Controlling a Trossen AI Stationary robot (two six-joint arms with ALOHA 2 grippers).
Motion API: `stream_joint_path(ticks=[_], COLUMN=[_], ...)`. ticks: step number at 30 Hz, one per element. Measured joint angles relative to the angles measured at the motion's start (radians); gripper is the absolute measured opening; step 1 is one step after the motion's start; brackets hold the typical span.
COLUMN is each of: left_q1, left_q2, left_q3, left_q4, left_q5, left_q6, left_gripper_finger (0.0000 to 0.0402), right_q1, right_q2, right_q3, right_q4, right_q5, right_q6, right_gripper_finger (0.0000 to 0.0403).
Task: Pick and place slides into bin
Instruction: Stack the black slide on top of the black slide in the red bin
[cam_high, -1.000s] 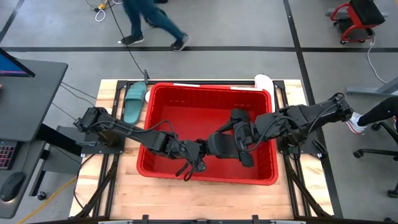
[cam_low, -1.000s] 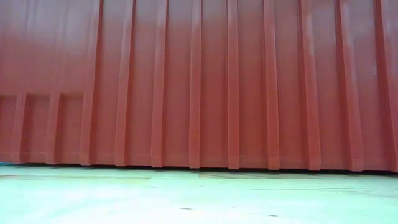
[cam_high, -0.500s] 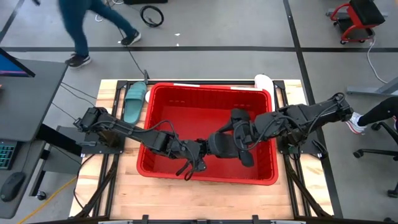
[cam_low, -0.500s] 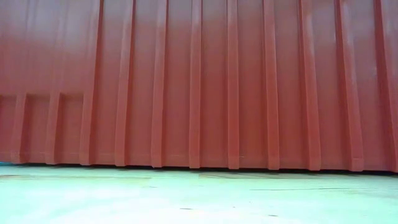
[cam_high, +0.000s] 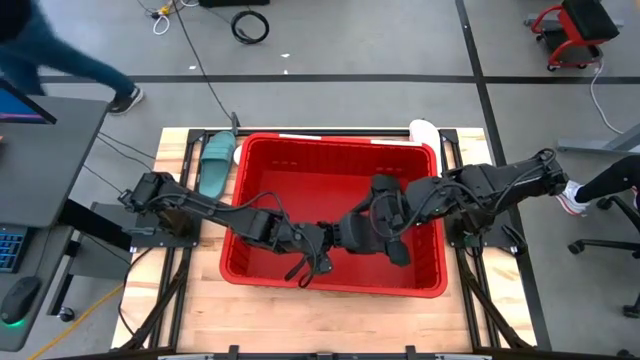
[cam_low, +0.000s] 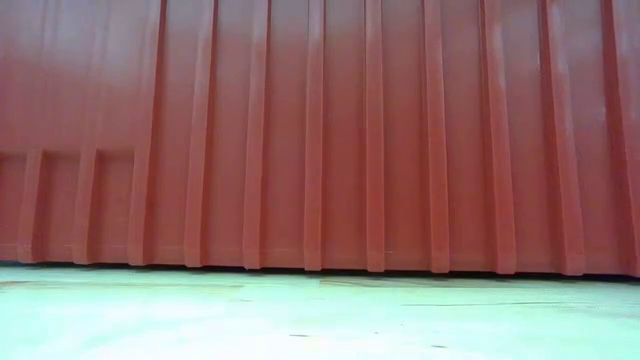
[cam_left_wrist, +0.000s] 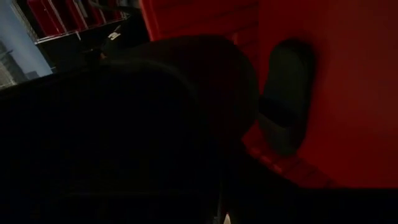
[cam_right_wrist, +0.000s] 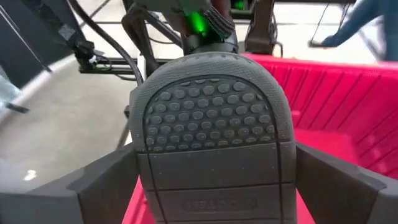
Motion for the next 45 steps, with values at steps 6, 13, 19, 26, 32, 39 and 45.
stream_joint_path(ticks=[6, 13, 19, 26, 32, 39, 45], left_q1=[0.031, 0.033, 0.032, 0.029, 0.008, -0.023, -0.066], left_q2=[-0.001, 0.004, 0.005, 0.005, 0.000, -0.046, -0.116], left_q3=[0.002, 0.022, 0.023, 0.031, 0.032, 0.040, 0.037], left_q4=[0.003, -0.015, -0.020, -0.024, -0.025, -0.038, -0.170], left_q5=[-0.024, 0.001, 0.018, 0.014, -0.002, -0.108, -0.245], left_q6=[0.014, 0.001, -0.020, -0.099, -0.161, -0.234, -0.375], left_gripper_finger=[0.0011, 0.0022, 0.0015, 0.0095, 0.0187, 0.0263, 0.0281], right_q1=[-0.002, -0.022, -0.032, -0.033, -0.033, -0.054, -0.109], right_q2=[-0.003, -0.003, -0.002, -0.003, -0.012, -0.056, -0.071], right_q3=[-0.003, -0.006, -0.004, -0.003, -0.004, -0.008, -0.009], right_q4=[0.021, 0.076, 0.060, 0.062, 0.060, -0.010, -0.167], right_q5=[0.039, 0.062, 0.019, 0.021, 0.021, 0.069, 0.136], right_q6=[-0.086, -0.122, -0.065, -0.009, 0.041, 0.079, 0.173], right_gripper_finger=[0.0399, 0.0396, 0.0376, 0.0344, 0.0342, 0.0337, 0.0335])
